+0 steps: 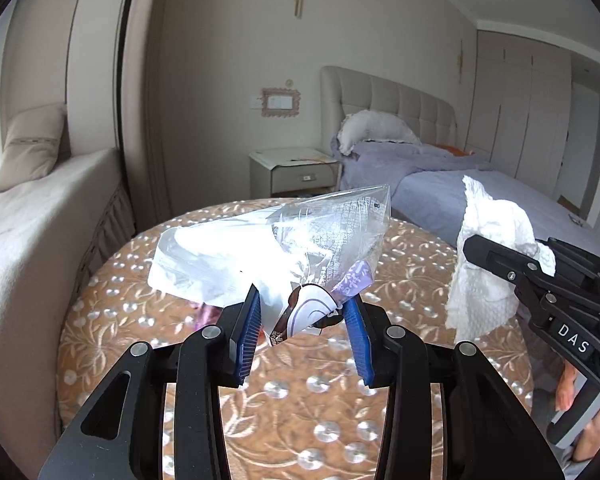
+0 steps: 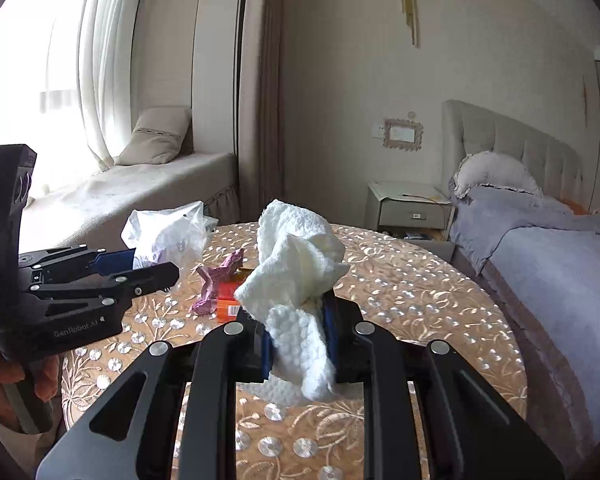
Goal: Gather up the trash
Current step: 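Carry the tissue and clear plastic bag over the white bin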
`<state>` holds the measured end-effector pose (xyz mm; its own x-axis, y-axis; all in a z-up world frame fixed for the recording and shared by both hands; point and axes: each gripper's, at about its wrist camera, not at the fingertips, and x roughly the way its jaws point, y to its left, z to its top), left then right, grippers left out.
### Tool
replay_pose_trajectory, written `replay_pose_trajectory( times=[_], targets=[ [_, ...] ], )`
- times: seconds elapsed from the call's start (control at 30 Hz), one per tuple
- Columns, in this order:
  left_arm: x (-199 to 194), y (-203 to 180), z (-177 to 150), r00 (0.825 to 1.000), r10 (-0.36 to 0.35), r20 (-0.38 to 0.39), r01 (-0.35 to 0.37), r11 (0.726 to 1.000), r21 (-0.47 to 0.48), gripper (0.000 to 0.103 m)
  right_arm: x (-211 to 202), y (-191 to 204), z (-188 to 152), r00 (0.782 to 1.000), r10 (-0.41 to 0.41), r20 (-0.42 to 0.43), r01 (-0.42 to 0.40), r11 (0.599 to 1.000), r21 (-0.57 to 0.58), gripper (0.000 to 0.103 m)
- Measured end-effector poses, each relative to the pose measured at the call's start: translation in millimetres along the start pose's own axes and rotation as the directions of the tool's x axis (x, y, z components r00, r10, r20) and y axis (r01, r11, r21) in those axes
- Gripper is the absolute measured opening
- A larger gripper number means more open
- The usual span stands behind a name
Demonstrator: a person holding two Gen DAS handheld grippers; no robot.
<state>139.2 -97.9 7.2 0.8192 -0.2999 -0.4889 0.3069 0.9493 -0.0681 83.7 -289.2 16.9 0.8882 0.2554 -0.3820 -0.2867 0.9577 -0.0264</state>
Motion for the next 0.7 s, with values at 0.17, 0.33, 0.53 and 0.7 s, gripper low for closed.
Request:
replay_pose_trajectory(
  times=[0.17, 0.33, 0.53, 0.7],
  targets=[
    [9, -57, -3, 0.994, -0.108, -0.013, 0.109, 0.993, 0.035, 0.039, -38, -32, -10, 0.996, -0.084, 0.02, 0.083, 0.996, 0.02, 0.021],
    [20, -117, -11, 0.977, -0.207, -0.038, 0.21, 0.973, 0.091, 0.039, -67, -73, -29, 0.982, -0.191, 0.007, 0.19, 0.98, 0.059, 0.021],
    [37, -181, -21, 0.95, -0.3, -0.084, 0.309, 0.939, 0.148, 0.039, -92, -114, -57, 0.955, -0.295, -0.024, 0.296, 0.949, 0.111, 0.021],
    [51, -227, -32, 0.927, -0.353, -0.13, 0.372, 0.909, 0.188, 0.039, -105, -142, -81, 0.935, -0.351, -0.059, 0.356, 0.922, 0.153, 0.021]
  ],
)
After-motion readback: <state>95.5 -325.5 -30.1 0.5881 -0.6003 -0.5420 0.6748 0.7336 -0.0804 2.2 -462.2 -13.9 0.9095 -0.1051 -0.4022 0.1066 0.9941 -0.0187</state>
